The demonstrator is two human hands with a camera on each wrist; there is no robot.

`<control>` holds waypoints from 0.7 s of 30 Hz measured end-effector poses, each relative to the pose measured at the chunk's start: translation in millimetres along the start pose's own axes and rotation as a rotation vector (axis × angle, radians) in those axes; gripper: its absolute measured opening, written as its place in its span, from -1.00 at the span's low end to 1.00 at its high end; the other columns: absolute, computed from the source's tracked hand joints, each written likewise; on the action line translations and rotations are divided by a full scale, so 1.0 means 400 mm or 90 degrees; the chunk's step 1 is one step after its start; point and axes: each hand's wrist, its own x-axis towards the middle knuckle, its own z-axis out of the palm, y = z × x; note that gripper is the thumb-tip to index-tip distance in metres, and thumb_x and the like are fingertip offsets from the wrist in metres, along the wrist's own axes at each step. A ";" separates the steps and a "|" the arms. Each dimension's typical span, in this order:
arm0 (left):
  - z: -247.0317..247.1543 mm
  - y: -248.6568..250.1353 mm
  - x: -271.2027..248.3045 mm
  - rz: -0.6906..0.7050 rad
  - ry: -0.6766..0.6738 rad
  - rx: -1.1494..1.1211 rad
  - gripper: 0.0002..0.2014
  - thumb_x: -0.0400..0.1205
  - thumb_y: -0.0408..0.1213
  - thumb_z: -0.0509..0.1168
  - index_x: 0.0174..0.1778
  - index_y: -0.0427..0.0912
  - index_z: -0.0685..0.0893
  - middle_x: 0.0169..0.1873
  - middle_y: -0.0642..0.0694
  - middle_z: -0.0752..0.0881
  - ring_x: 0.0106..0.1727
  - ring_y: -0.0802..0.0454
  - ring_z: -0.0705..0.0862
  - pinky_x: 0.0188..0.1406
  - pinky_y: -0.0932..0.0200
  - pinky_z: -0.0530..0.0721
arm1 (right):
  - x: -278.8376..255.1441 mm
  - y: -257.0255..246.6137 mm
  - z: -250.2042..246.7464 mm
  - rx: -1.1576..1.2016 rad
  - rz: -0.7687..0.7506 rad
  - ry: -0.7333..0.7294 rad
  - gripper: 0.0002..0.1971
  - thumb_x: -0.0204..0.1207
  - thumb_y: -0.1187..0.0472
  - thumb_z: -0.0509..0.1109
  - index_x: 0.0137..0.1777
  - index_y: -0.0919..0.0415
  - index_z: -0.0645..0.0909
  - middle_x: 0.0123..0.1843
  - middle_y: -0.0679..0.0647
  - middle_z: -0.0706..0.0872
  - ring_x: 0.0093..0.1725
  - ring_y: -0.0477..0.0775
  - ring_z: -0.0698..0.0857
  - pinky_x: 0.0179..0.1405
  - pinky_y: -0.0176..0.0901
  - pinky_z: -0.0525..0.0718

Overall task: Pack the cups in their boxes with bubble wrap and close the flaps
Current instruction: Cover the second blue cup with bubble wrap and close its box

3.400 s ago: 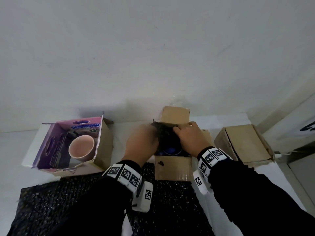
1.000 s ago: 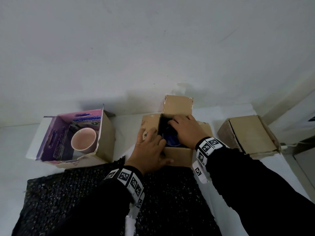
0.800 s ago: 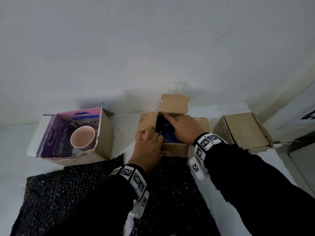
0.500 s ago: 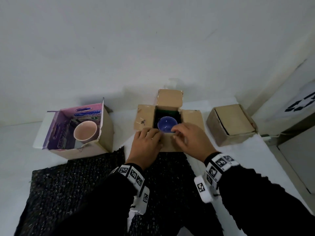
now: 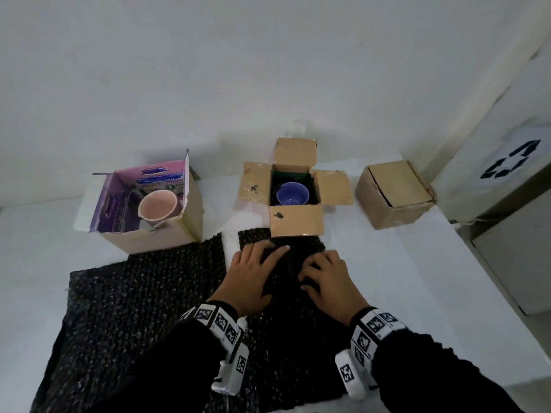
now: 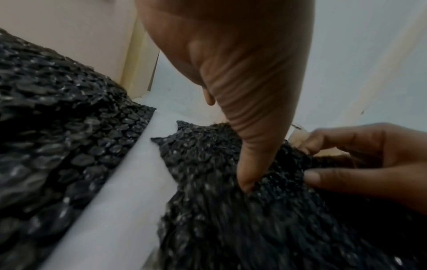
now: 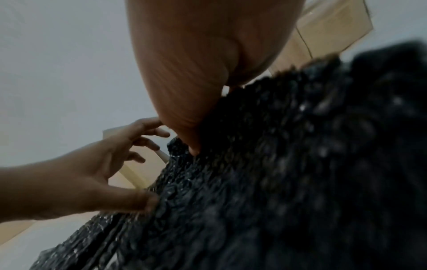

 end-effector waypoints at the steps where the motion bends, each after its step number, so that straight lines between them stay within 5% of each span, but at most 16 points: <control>1: -0.009 0.001 0.001 0.006 -0.002 0.011 -0.01 0.28 0.20 0.31 0.66 0.23 0.06 0.55 -0.10 0.21 0.50 -0.18 0.23 0.38 -0.12 0.34 | 0.008 -0.004 -0.015 0.022 -0.022 0.011 -0.82 0.37 0.14 0.52 -0.04 -0.05 0.67 0.10 -0.16 0.64 0.16 0.07 0.43 0.04 -0.02 0.53; 3: -0.022 0.001 0.014 0.041 0.017 0.030 -0.20 0.28 0.25 0.22 0.52 0.24 0.36 0.57 -0.12 0.26 0.56 -0.20 0.20 0.44 -0.20 0.29 | 0.027 -0.012 -0.055 0.065 -0.051 0.005 -0.84 0.46 0.20 0.43 0.01 -0.01 0.64 0.06 -0.14 0.69 0.13 0.04 0.49 0.07 -0.08 0.52; 5: -0.032 0.003 0.035 0.077 0.062 -0.003 -0.55 0.42 0.14 0.20 0.15 0.04 0.65 0.36 -0.08 0.56 0.48 -0.18 0.42 0.41 -0.18 0.37 | 0.042 -0.024 -0.096 0.143 -0.028 -0.014 -0.83 0.56 0.27 0.32 0.08 0.01 0.59 0.04 -0.07 0.69 0.04 0.02 0.58 0.02 -0.05 0.59; 8: -0.057 0.019 0.052 0.028 0.066 -0.207 -0.91 0.58 -0.23 0.24 -0.04 -0.11 0.56 -0.07 -0.16 0.71 0.07 -0.22 0.66 0.10 -0.04 0.55 | 0.055 -0.036 -0.139 0.219 0.019 -0.004 -0.82 0.68 0.27 0.18 0.16 0.00 0.49 0.03 -0.08 0.67 -0.08 -0.05 0.63 -0.11 -0.12 0.59; 10: -0.074 0.022 0.056 -0.031 0.069 -0.269 -0.76 0.58 -0.42 0.18 0.15 -0.15 0.49 -0.09 -0.23 0.69 -0.04 -0.22 0.65 -0.04 -0.12 0.59 | 0.062 -0.042 -0.154 0.244 0.016 -0.004 -0.85 0.72 0.25 0.13 0.18 0.04 0.47 -0.04 -0.10 0.66 -0.15 -0.09 0.61 -0.19 -0.20 0.51; 13: -0.117 0.028 0.057 -0.026 0.101 -0.278 -0.67 0.58 -0.43 0.15 0.28 -0.19 0.44 -0.04 -0.25 0.68 -0.04 -0.22 0.64 -0.06 -0.14 0.59 | 0.077 -0.052 -0.168 0.264 0.029 -0.012 -0.88 0.74 0.21 0.10 0.15 0.05 0.45 -0.22 -0.07 0.63 -0.27 -0.03 0.60 -0.28 -0.09 0.48; 16: -0.160 0.026 0.058 0.029 0.130 -0.222 -0.63 0.53 -0.22 0.11 0.26 -0.21 0.46 -0.04 -0.23 0.70 -0.07 -0.27 0.65 -0.14 -0.08 0.59 | 0.083 -0.065 -0.190 0.281 0.048 -0.003 -0.94 0.71 0.08 0.20 0.09 0.01 0.46 -0.31 -0.11 0.62 -0.28 -0.06 0.62 -0.26 -0.02 0.51; 19: -0.194 0.006 0.056 0.068 0.132 -0.175 -0.56 0.53 0.15 0.22 0.18 -0.08 0.49 -0.14 -0.04 0.71 -0.17 -0.08 0.66 -0.23 0.05 0.58 | 0.084 -0.071 -0.224 0.319 0.066 -0.049 -0.57 0.38 -0.34 0.45 0.07 -0.13 0.46 -0.19 -0.12 0.74 -0.19 -0.17 0.71 -0.21 -0.15 0.63; 21: -0.215 -0.009 0.061 0.065 0.047 -0.093 -0.50 0.43 0.30 0.31 0.10 0.03 0.51 -0.16 0.05 0.70 -0.15 0.01 0.66 -0.20 0.09 0.58 | 0.093 -0.056 -0.233 0.207 0.061 -0.137 -0.40 0.20 -0.34 0.58 0.17 -0.16 0.49 -0.01 -0.12 0.77 -0.04 -0.12 0.72 -0.07 -0.16 0.66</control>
